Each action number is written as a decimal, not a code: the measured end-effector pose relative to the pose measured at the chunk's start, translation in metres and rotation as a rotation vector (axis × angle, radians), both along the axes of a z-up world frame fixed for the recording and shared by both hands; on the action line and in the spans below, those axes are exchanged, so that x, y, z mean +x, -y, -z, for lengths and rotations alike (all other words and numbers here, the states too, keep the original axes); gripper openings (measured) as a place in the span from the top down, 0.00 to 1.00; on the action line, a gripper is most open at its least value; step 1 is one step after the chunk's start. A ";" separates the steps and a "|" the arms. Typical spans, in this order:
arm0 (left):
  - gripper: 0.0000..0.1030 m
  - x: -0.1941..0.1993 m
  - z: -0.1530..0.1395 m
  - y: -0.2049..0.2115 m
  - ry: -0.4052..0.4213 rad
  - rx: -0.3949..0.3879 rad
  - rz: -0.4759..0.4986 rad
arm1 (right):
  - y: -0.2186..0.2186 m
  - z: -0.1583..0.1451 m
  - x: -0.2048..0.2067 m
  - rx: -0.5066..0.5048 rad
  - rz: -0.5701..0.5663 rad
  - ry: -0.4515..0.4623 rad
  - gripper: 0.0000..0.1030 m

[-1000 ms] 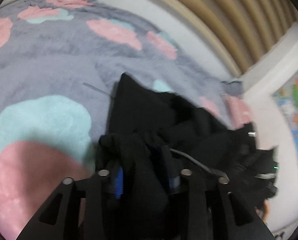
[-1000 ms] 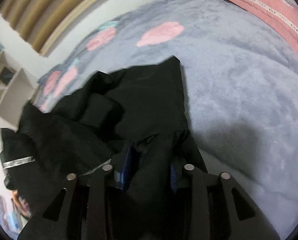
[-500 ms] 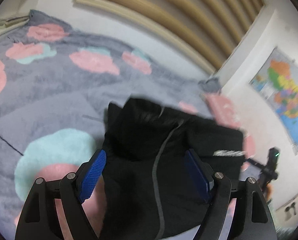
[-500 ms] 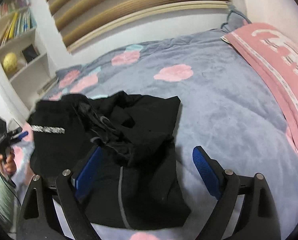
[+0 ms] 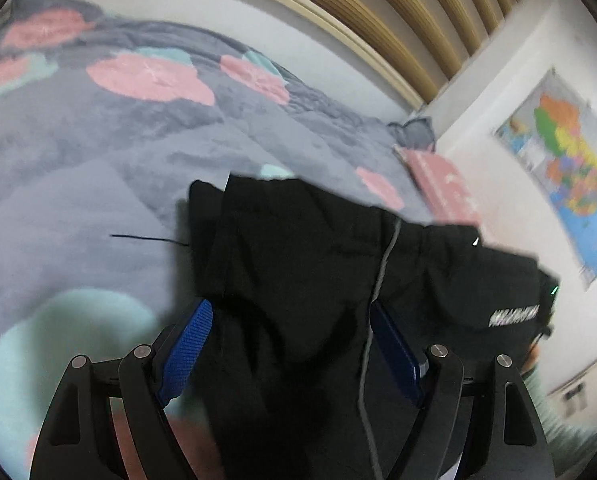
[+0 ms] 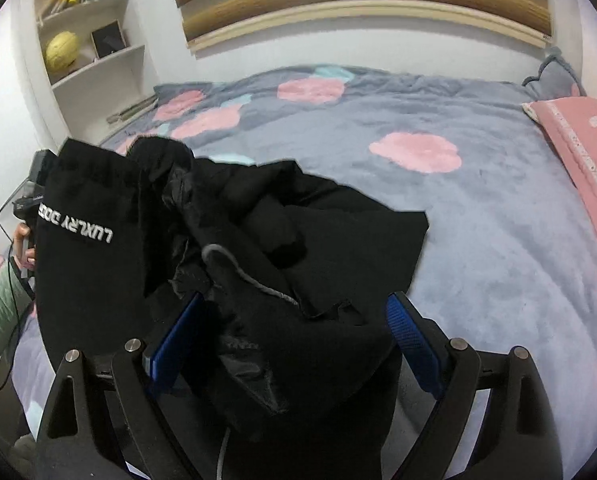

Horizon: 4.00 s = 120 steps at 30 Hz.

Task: Fold large clothes

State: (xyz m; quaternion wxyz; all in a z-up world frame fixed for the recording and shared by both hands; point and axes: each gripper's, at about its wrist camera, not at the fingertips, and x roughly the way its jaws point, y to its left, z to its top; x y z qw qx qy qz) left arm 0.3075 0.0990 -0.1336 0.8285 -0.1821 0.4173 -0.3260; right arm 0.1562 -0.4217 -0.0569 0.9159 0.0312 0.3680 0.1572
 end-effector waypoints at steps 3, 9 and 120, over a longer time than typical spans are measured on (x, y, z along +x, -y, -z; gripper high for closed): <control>0.20 0.003 0.000 0.000 0.006 -0.037 0.036 | 0.016 -0.008 -0.032 0.039 0.004 0.021 0.09; 0.20 0.011 0.006 -0.007 -0.047 -0.147 0.053 | 0.016 -0.004 -0.051 -0.038 -0.011 0.014 0.00; 0.49 -0.080 -0.021 0.115 -0.077 0.288 -0.169 | -0.126 0.019 0.011 -0.021 0.185 -0.308 0.21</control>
